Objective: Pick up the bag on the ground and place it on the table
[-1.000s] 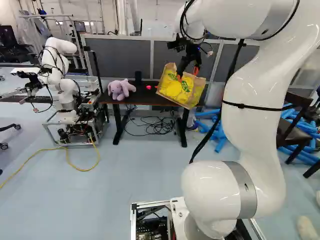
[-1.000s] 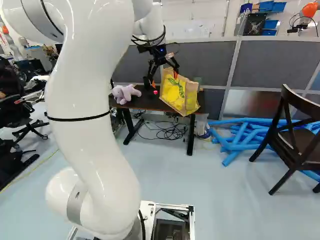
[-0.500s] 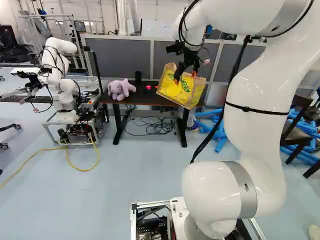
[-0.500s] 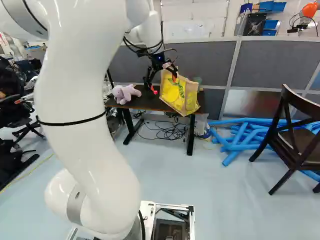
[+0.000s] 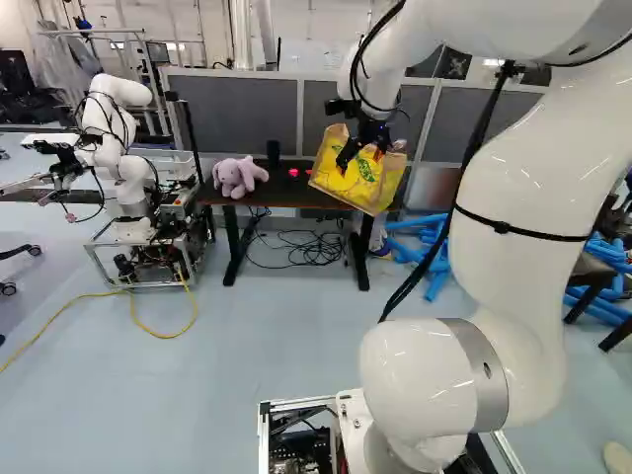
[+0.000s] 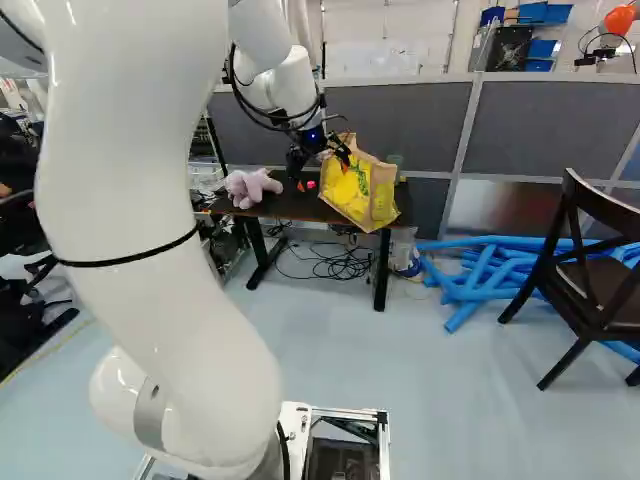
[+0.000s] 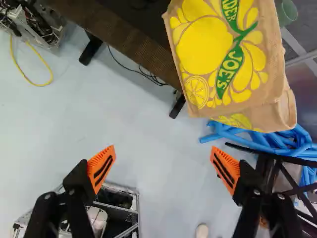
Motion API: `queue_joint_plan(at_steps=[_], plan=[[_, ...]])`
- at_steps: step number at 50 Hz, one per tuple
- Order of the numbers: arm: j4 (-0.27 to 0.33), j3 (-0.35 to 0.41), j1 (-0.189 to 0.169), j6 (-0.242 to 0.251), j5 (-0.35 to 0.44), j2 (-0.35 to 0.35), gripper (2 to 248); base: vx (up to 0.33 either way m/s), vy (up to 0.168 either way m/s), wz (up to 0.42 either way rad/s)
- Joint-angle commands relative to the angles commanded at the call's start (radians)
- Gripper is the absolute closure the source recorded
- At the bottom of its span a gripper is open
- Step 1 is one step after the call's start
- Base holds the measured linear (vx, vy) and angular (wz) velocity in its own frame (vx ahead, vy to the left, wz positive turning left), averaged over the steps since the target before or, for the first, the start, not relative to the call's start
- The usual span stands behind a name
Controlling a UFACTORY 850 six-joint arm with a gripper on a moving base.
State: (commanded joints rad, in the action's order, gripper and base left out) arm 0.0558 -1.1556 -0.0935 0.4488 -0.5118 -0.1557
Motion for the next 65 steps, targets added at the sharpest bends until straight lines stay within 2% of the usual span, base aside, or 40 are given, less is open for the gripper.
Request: queue_joint_plan(at_steps=[44,65], plan=[[-0.024,0.466,0.041,-0.196,0.604,0.19,3,0.0,0.0,0.0],[-0.035,0.661,0.058,-0.278,0.857,0.269,3,0.0,0.0,0.0]])
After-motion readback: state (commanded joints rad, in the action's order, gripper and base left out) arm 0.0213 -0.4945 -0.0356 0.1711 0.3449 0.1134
